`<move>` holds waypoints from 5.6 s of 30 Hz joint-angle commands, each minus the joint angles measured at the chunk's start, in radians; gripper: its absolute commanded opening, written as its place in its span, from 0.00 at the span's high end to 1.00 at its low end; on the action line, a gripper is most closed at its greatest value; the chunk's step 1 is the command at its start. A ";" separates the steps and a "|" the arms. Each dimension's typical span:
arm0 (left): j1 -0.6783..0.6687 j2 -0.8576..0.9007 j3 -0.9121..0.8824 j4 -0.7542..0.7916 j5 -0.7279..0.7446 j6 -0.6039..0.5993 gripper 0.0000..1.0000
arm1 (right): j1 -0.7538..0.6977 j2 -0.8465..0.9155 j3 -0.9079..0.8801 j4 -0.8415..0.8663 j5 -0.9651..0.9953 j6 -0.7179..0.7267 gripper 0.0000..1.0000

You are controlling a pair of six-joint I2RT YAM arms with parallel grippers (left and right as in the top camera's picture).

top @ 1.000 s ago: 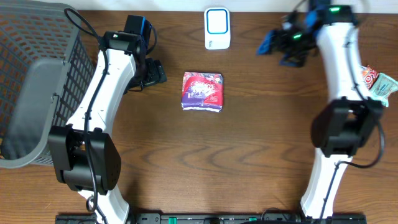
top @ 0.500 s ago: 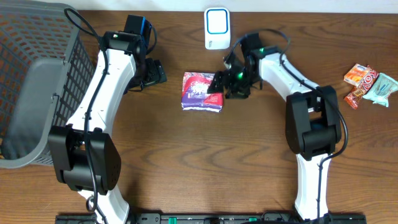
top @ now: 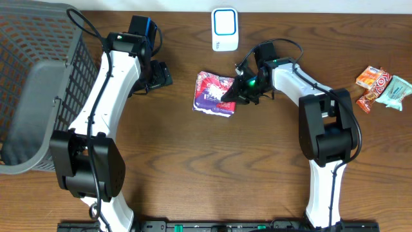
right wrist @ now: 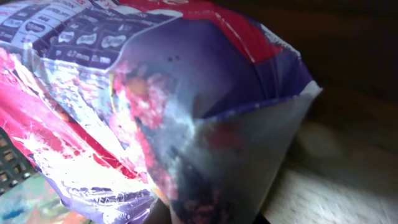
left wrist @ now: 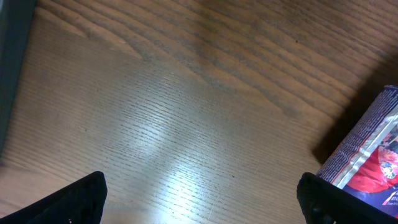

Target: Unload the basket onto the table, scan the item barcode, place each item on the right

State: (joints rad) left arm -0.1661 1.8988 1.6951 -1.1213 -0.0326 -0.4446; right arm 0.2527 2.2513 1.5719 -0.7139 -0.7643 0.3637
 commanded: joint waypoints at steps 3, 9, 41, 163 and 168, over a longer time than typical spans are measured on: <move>0.004 -0.011 -0.002 -0.003 -0.013 0.006 0.02 | -0.002 -0.130 0.055 -0.086 0.306 0.010 0.99; 0.004 -0.011 -0.002 -0.003 -0.013 0.006 0.02 | 0.048 -0.290 0.096 -0.211 0.887 0.117 0.99; 0.004 -0.011 -0.002 -0.003 -0.013 0.006 0.02 | 0.239 -0.211 0.158 -0.533 1.500 0.273 0.01; 0.004 -0.011 -0.002 -0.003 -0.013 0.006 0.02 | -0.227 -0.138 -0.162 0.239 0.145 -0.085 0.27; 0.004 -0.011 -0.002 -0.003 -0.013 0.006 0.02 | -0.230 -0.134 -0.160 0.232 0.119 -0.084 0.66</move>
State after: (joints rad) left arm -0.1665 1.8988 1.6951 -1.1213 -0.0326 -0.4446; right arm 0.0254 2.1105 1.4132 -0.4786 -0.5976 0.2924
